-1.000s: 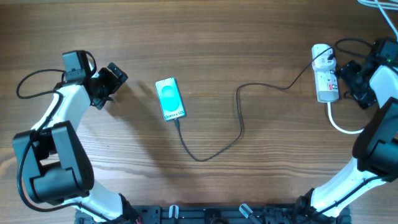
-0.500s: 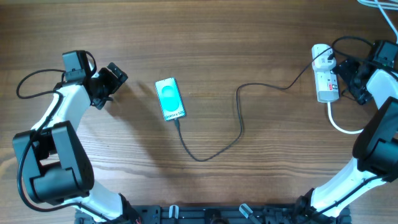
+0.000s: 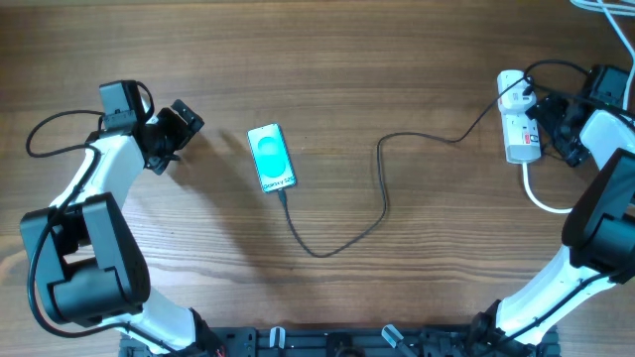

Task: Plug charger to phone and switch on socket

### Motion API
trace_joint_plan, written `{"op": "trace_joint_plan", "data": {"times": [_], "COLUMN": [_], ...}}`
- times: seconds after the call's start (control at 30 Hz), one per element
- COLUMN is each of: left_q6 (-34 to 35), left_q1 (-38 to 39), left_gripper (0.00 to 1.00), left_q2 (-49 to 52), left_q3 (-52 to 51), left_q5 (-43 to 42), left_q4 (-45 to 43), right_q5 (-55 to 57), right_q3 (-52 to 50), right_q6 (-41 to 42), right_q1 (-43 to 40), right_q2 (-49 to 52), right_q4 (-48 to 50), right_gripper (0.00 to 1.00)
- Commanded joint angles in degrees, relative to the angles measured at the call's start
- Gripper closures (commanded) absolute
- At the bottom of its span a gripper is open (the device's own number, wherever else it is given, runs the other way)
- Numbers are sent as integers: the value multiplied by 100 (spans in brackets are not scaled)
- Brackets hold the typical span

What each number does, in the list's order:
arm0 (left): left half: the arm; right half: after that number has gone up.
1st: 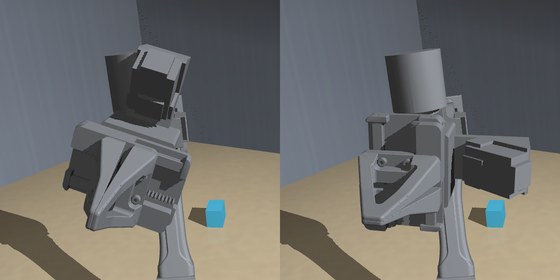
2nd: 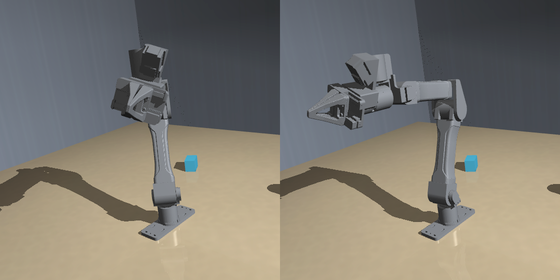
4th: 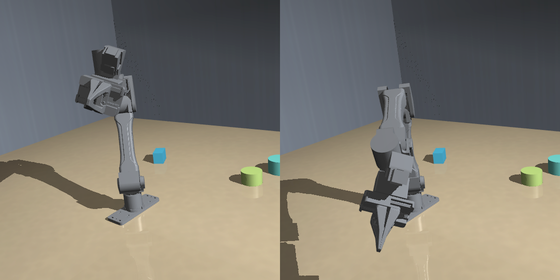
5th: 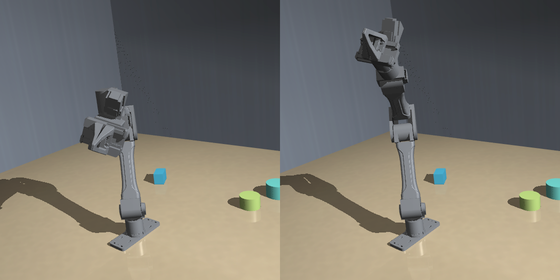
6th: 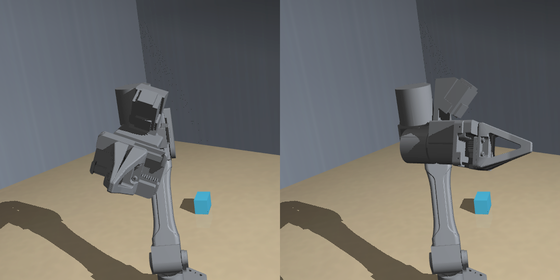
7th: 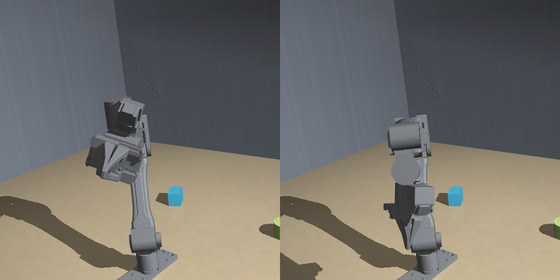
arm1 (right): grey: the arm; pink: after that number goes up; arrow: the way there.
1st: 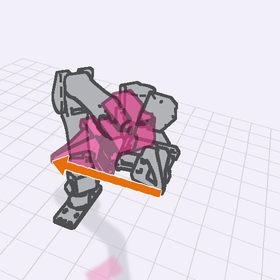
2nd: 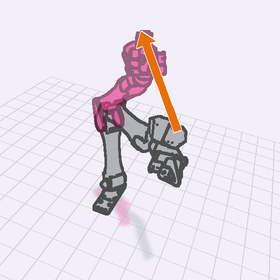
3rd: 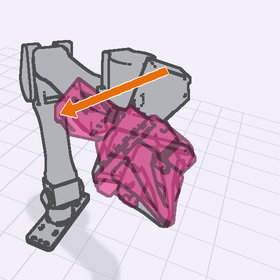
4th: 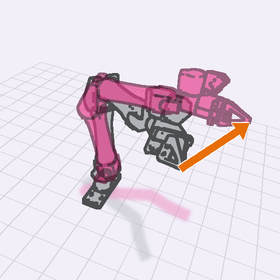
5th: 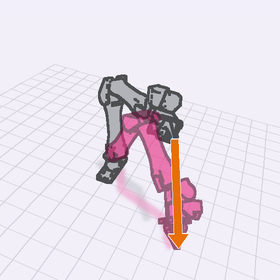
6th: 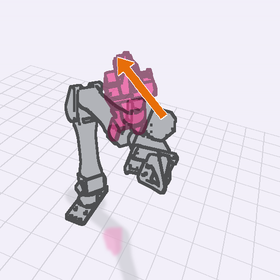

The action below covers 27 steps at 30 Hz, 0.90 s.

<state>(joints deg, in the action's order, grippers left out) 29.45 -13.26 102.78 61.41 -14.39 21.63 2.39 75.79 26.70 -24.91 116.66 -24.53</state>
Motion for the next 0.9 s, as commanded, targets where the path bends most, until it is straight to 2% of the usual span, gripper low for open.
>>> {"op": "trace_joint_plan", "data": {"times": [0.0, 0.87], "left_q6": [-26, -26], "left_q1": [-24, -24], "left_gripper": [0, 0], "left_q2": [-116, -116], "left_q3": [85, 85], "left_q5": [37, 37], "left_q4": [0, 0], "right_q5": [-98, -98], "right_q3": [-50, -50], "right_q6": [-111, -122], "right_q1": [63, 68], "right_q2": [295, 297], "right_q4": [-85, 24], "right_gripper": [0, 0]}}
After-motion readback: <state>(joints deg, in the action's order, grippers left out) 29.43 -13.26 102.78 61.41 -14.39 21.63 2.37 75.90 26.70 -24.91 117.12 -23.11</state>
